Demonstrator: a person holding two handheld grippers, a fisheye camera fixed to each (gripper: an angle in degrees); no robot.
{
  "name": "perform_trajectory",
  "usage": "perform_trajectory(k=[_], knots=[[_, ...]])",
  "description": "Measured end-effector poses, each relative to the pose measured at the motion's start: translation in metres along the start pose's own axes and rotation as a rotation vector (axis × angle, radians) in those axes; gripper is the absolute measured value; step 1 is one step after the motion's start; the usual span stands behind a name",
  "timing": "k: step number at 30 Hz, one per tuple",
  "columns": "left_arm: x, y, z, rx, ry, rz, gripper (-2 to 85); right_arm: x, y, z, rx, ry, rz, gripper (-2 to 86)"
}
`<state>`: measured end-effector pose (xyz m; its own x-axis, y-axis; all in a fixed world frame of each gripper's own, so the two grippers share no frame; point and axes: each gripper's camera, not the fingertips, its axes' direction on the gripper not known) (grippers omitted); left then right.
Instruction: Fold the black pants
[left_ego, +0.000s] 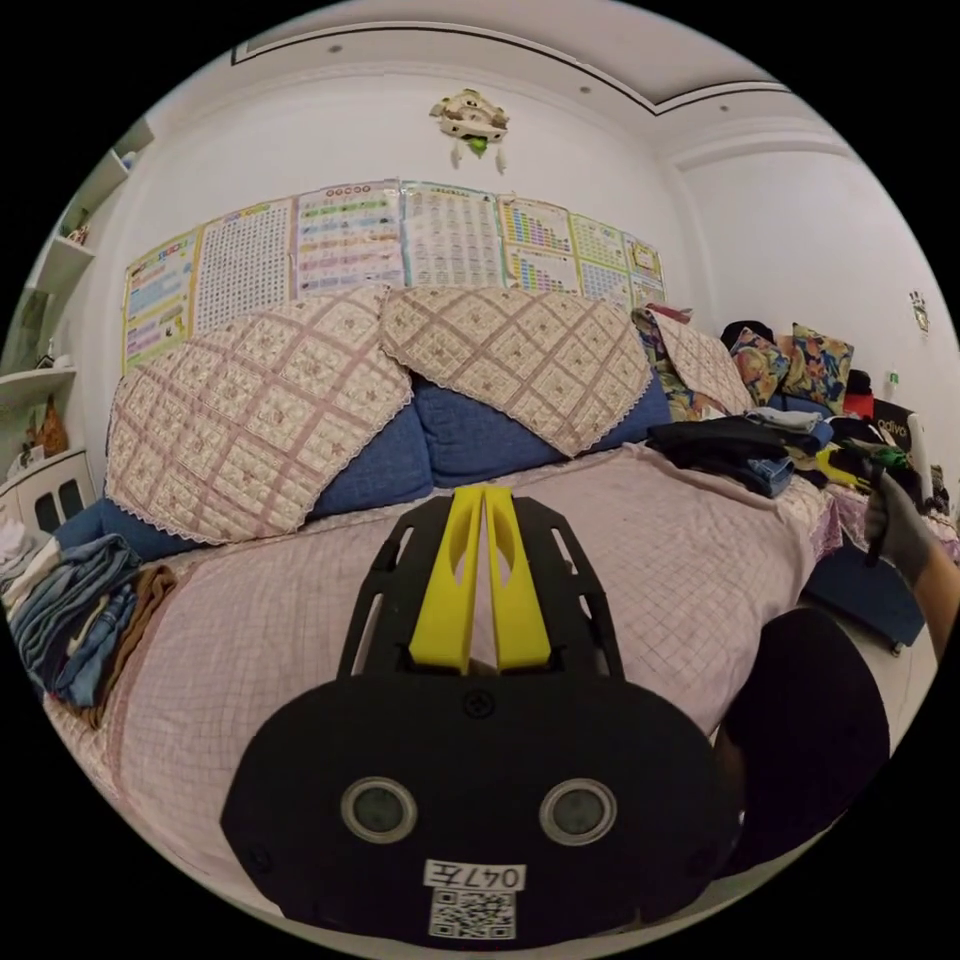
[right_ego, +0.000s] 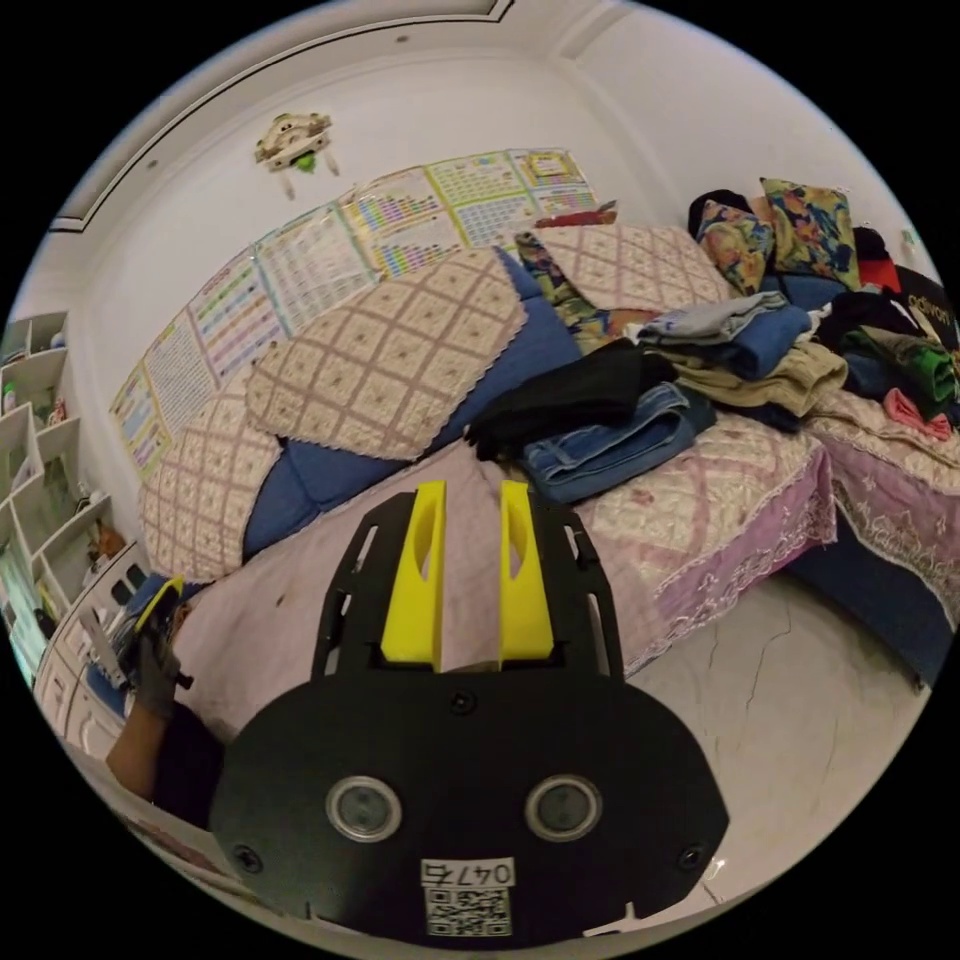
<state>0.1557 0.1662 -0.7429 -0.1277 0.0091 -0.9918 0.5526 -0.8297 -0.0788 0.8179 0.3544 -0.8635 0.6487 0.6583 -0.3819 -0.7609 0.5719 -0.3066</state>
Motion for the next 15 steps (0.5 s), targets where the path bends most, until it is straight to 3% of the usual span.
perform_trajectory(k=[7,12,15], knots=[[0.021,-0.01,0.043,-0.068,0.052,0.037,-0.9,0.096,-0.129,0.004,0.011,0.116,0.093,5.2],[0.041,-0.014,0.064,-0.088,0.049,0.122,-0.8,0.144,-0.187,0.022,-0.123,0.201,0.147,6.6],[0.046,-0.016,0.072,-0.09,0.091,0.147,-0.8,0.162,-0.207,0.011,-0.169,0.016,0.212,1.6]])
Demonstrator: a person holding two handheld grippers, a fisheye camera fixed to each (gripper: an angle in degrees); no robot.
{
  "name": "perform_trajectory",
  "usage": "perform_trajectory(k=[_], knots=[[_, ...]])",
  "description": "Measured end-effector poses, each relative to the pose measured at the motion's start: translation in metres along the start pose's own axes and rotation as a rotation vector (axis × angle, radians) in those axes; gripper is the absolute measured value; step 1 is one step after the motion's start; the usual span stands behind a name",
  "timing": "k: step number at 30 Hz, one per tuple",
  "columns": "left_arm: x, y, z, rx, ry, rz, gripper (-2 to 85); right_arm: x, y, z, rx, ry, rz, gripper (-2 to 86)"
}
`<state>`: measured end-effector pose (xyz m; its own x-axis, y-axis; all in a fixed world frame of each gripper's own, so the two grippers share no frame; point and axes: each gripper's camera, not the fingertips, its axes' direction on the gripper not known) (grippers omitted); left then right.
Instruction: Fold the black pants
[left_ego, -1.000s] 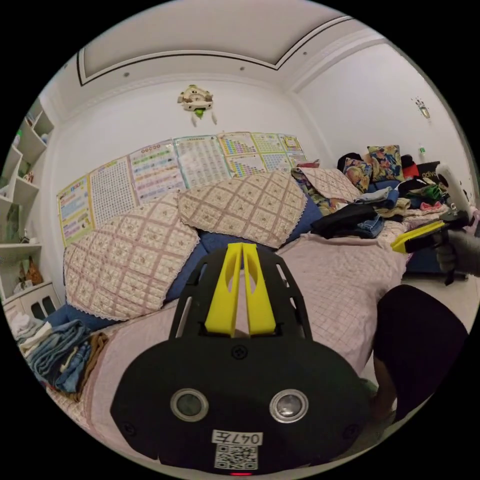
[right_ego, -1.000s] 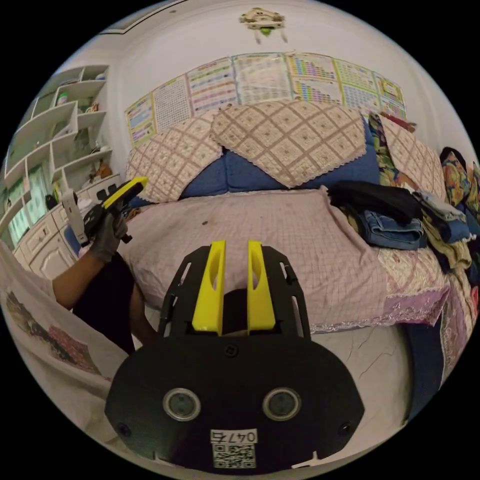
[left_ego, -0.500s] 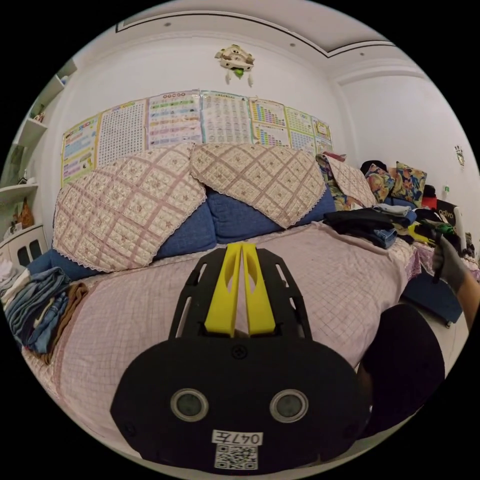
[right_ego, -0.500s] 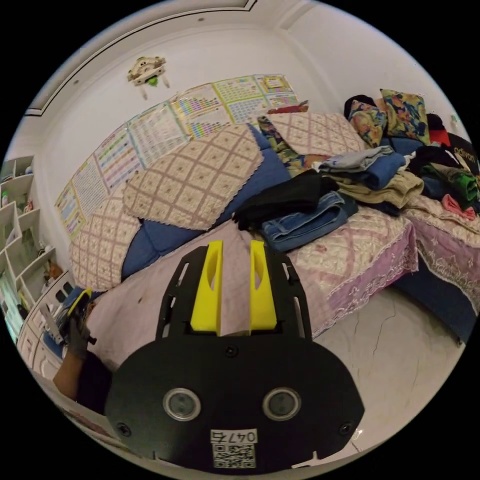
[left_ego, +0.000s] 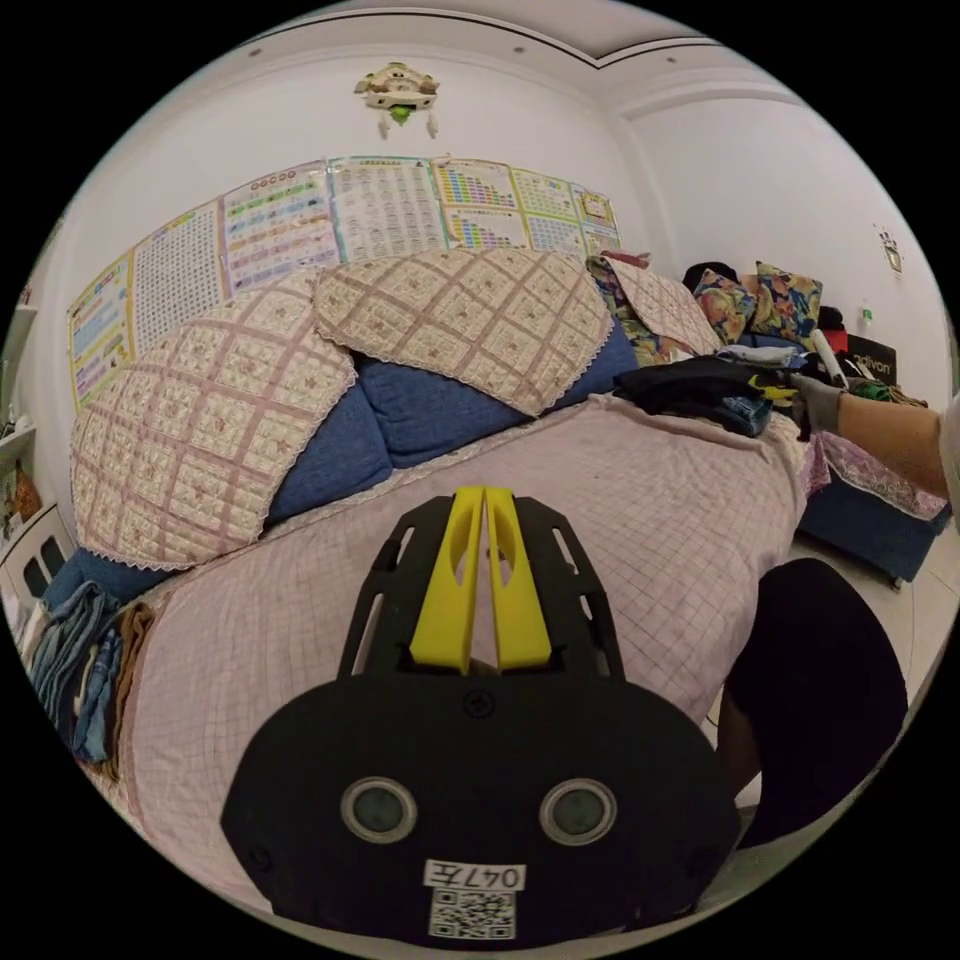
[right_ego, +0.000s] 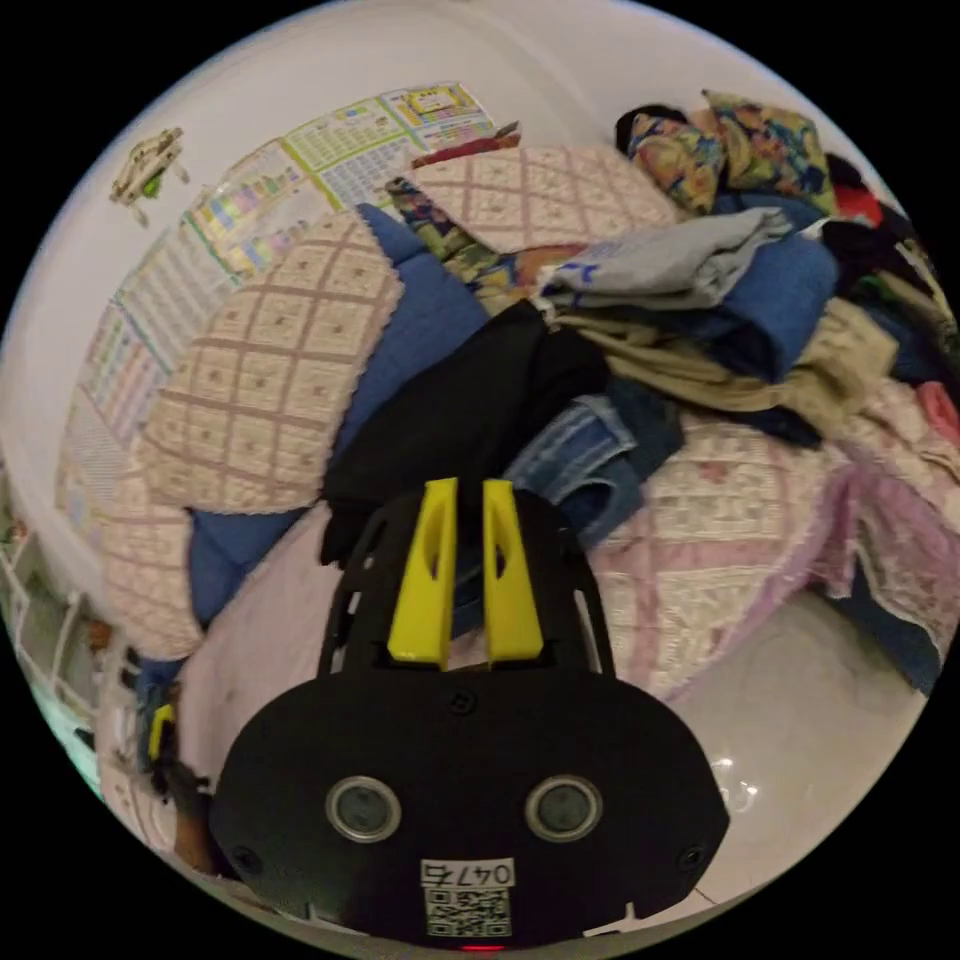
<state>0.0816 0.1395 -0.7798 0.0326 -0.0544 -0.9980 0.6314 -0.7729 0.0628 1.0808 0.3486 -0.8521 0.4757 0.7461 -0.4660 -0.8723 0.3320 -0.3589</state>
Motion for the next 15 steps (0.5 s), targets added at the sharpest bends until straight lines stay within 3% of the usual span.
perform_trajectory(k=[3,7,12,15], knots=[[0.003,-0.003,0.007,0.002,0.009,0.038,-0.8,-0.015,-0.013,-0.046,0.051,-0.013,-0.064,0.0],[0.006,-0.006,0.014,0.003,0.051,0.07,-0.7,-0.054,-0.034,-0.112,0.076,-0.192,-0.154,-0.7],[-0.007,-0.013,0.028,-0.04,0.339,-0.023,0.8,-0.126,-0.043,-0.19,0.106,-0.356,-0.325,-0.7],[0.019,-0.024,0.014,0.003,0.241,0.095,9.0,-0.166,-0.03,-0.245,0.162,-0.463,-0.416,-0.8]])
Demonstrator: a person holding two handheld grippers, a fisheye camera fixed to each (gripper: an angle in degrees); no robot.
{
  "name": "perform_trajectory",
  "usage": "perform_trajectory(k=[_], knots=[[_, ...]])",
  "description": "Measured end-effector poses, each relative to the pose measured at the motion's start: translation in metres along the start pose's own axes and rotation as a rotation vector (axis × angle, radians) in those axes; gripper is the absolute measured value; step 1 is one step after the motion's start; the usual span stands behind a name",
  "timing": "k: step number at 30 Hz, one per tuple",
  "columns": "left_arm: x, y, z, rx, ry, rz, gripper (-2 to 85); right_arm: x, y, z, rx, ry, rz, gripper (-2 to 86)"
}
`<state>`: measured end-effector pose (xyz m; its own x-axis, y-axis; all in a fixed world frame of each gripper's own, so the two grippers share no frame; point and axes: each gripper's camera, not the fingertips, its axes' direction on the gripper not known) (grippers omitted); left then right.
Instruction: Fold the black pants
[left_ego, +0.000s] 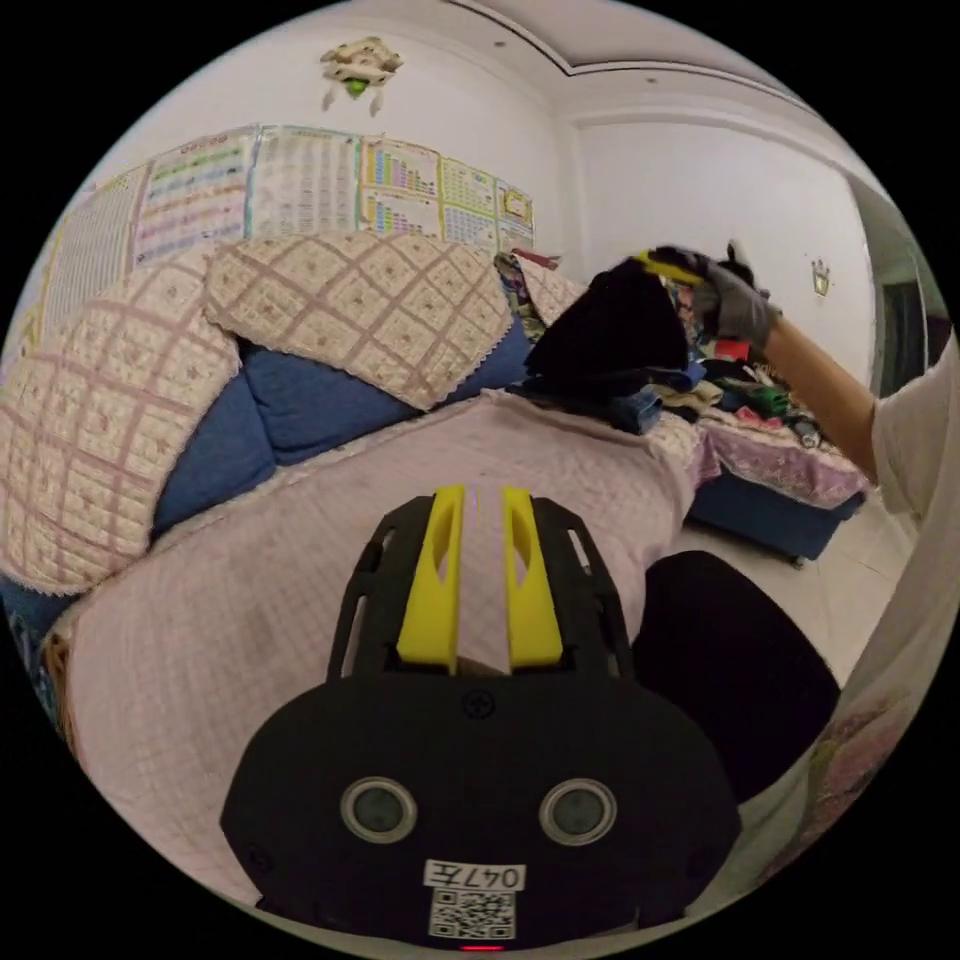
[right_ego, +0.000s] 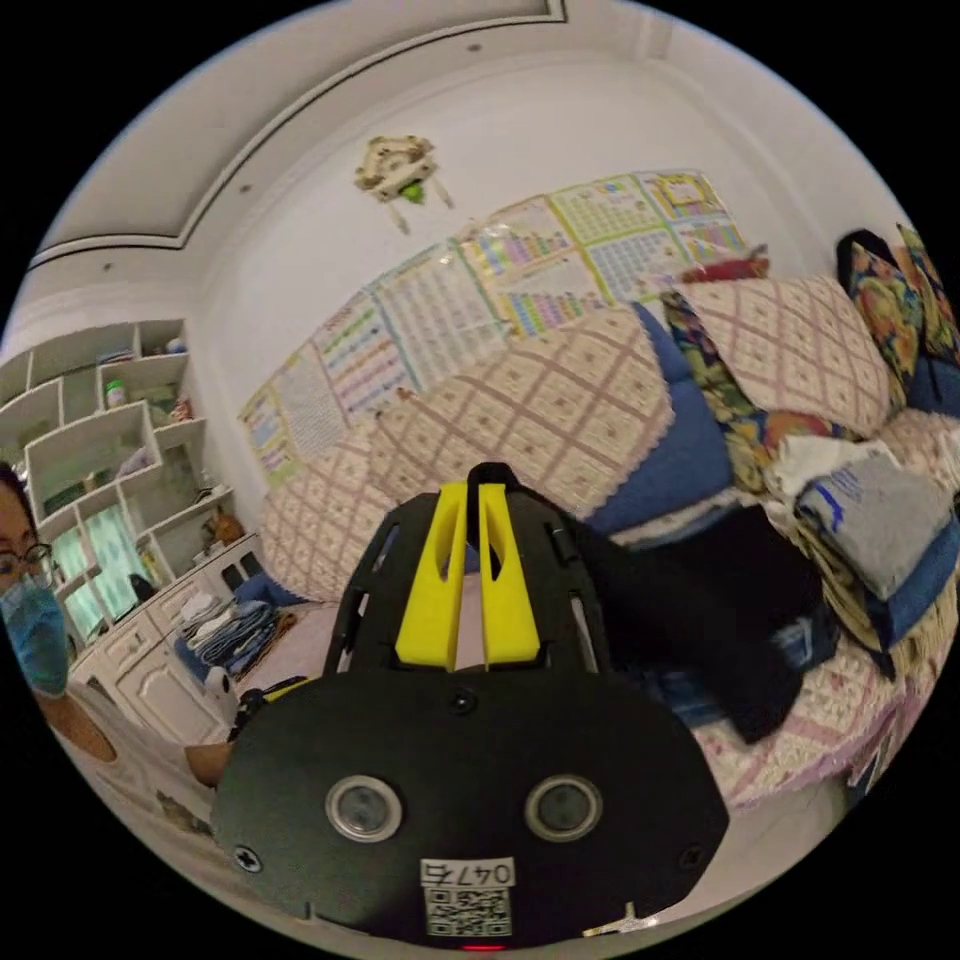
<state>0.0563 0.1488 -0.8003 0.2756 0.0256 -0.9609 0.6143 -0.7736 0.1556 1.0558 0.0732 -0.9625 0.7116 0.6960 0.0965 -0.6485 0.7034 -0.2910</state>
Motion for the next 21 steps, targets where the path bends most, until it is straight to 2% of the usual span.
perform_trajectory(k=[2,7,10,13,15,17,18,21], knots=[[0.023,-0.012,-0.006,0.023,-0.059,0.051,13.4,-0.048,-0.003,-0.025,0.028,-0.051,-0.079,-0.7],[0.038,-0.042,-0.023,0.095,0.1,-0.041,20.4,-0.132,0.012,-0.068,0.007,-0.172,-0.177,-0.6],[0.011,-0.051,-0.034,0.078,0.142,-0.066,23.9,-0.172,0.027,-0.094,-0.009,-0.325,-0.215,-0.6],[-0.04,-0.041,-0.061,0.046,0.309,-0.103,24.6,-0.204,0.041,-0.113,-0.022,-0.448,-0.251,-0.5],[-0.074,-0.02,-0.089,0.089,0.563,-0.142,22.0,-0.222,0.048,-0.118,-0.047,-0.517,-0.282,-0.5],[-0.084,-0.002,-0.115,0.189,0.737,-0.104,12.7,-0.241,0.059,-0.117,-0.07,-0.577,-0.313,-0.5],[-0.085,0.011,-0.134,0.241,0.751,-0.078,7.9,-0.245,0.061,-0.115,-0.075,-0.587,-0.318,-0.5],[-0.086,0.038,-0.167,0.222,0.637,-0.117,3.0,-0.256,0.068,-0.092,-0.138,-0.613,-0.326,-0.5]])
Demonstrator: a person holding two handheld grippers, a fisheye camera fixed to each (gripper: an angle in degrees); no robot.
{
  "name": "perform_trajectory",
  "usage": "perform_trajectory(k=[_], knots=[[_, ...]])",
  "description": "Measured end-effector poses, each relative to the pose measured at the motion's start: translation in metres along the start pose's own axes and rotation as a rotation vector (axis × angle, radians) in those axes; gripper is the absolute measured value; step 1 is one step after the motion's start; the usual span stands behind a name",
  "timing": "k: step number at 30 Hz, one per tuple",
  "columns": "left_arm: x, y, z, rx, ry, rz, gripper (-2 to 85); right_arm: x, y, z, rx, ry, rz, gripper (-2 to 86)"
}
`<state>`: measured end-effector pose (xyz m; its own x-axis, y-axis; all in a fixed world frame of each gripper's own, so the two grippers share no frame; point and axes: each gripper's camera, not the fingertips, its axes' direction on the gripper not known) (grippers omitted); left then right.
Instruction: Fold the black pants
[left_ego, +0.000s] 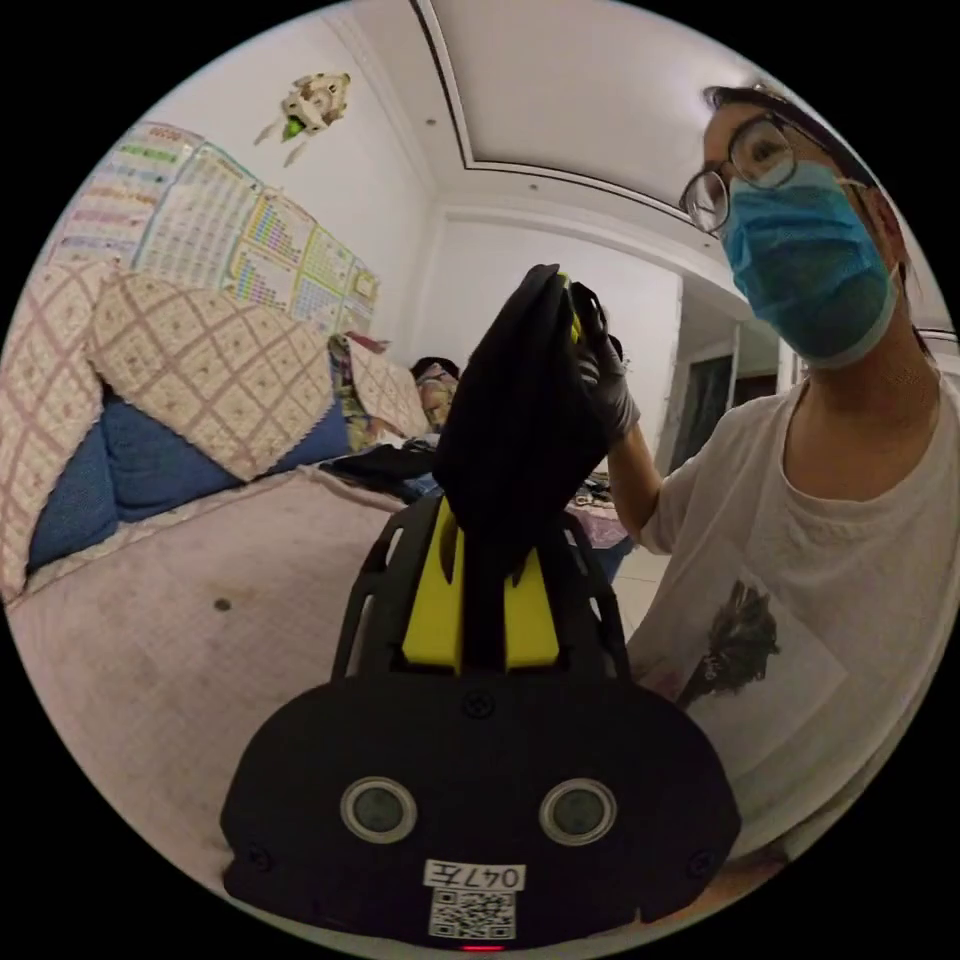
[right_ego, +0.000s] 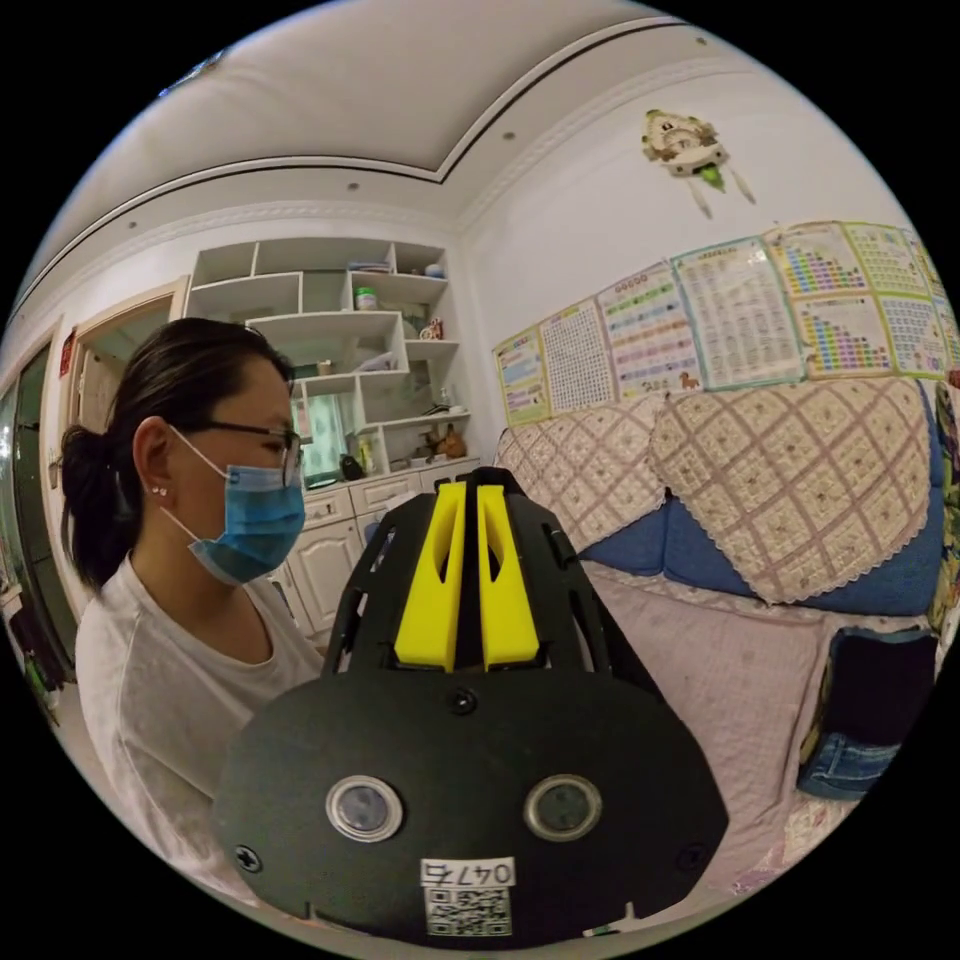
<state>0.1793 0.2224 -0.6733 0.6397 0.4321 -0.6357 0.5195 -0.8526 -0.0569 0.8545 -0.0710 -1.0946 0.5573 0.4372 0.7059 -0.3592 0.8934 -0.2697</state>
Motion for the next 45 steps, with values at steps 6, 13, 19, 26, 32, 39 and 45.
perform_trajectory(k=[6,13,19,26,32,39,45], knots=[[-0.065,-0.03,-0.047,-0.178,-0.279,0.009,0.8,0.103,0.0,0.097,-0.075,-0.112,0.197,-0.5],[-0.116,-0.139,-0.131,-0.118,-0.779,0.333,1.5,0.164,-0.009,0.17,0.057,-0.193,0.153,-0.7],[-0.153,-0.061,-0.165,-0.42,-0.721,0.237,10.1,0.205,0.11,0.254,-0.277,-0.175,0.257,1.2],[-0.123,0.101,-0.272,-0.405,-0.793,-0.203,12.4,0.207,0.254,0.293,-0.575,0.133,0.337,10.1],[-0.068,0.106,-0.33,-0.222,-0.864,-0.412,9.9,0.179,0.27,0.335,-0.588,0.165,0.209,5.9],[-0.06,0.101,-0.296,-0.259,-0.893,-0.386,8.0,0.167,0.297,0.398,-0.574,0.087,0.154,3.5],[-0.049,0.099,-0.285,-0.299,-0.891,-0.303,6.7,0.169,0.32,0.422,-0.665,0.211,0.043,2.3]])
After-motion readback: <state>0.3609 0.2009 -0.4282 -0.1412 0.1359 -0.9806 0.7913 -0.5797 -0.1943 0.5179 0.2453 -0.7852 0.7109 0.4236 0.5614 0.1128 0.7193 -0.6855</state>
